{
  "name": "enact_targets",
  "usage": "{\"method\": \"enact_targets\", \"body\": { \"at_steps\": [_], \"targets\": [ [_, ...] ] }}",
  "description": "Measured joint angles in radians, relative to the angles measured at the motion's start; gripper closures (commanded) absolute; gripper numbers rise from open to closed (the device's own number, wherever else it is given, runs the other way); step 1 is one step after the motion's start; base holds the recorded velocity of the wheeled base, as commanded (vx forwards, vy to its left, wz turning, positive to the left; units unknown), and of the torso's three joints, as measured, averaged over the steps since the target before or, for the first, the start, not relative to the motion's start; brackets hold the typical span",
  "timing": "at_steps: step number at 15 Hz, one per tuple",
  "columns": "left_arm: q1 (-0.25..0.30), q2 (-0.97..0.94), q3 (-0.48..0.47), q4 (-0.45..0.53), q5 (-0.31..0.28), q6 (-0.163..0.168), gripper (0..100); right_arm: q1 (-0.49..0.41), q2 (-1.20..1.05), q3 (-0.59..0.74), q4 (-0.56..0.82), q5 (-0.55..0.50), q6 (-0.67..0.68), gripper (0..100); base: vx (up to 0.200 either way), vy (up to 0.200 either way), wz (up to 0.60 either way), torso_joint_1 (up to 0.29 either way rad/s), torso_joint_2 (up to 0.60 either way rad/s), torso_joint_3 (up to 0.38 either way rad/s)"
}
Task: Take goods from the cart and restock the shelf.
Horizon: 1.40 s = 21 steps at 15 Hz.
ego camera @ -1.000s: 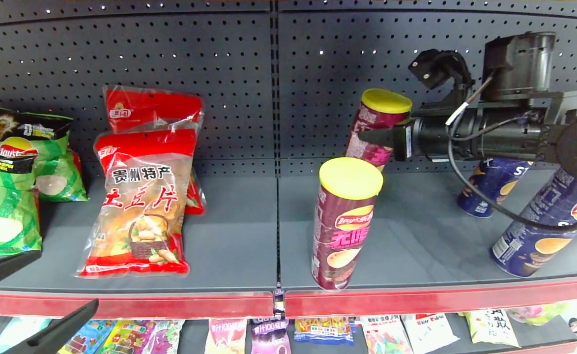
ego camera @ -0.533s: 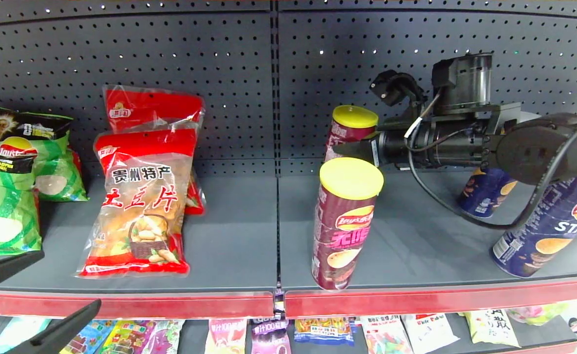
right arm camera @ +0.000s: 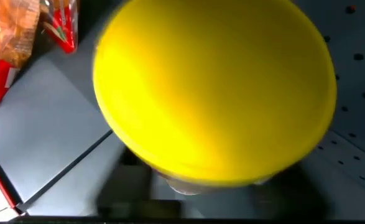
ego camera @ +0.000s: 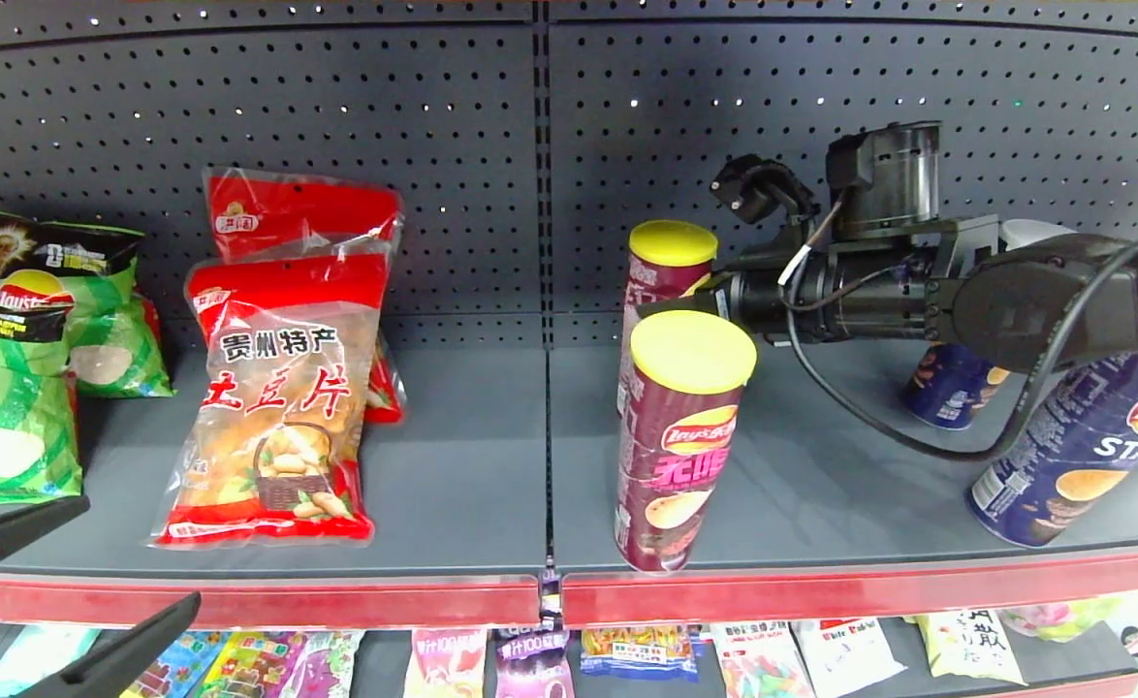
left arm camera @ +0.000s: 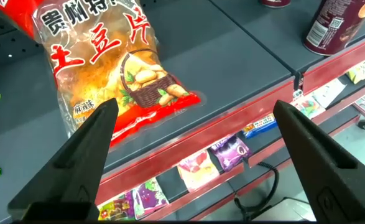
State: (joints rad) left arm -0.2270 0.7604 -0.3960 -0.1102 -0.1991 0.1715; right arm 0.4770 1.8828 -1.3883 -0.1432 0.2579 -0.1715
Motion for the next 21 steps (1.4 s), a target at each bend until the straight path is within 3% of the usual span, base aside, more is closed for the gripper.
{"method": "enact_targets", "body": {
  "at_steps": [6, 11, 17, 21],
  "targets": [
    [0.000, 0.015, -0.002, 0.000, 0.000, 0.001, 0, 0.010, -0.062, 0.092, 0.001, -0.054, 0.003, 0, 0.000, 0.000, 0.00, 0.000, 0.00, 0.000],
    [-0.005, 0.093, -0.025, -0.006, -0.008, 0.065, 0, 0.014, -0.254, 0.339, 0.000, -0.149, 0.017, 0, 0.000, 0.000, 0.00, 0.000, 0.00, 0.000],
    [-0.036, 0.220, -0.059, -0.007, -0.015, 0.072, 0, 0.030, -0.544, 0.592, 0.001, -0.176, 0.027, 0, 0.000, 0.000, 0.00, 0.000, 0.00, 0.000],
    [-0.106, 0.337, -0.091, -0.057, -0.011, 0.072, 0, 0.110, -0.800, 0.786, 0.005, -0.175, 0.026, 0, 0.000, 0.000, 0.00, 0.000, 0.00, 0.000]
  ]
}}
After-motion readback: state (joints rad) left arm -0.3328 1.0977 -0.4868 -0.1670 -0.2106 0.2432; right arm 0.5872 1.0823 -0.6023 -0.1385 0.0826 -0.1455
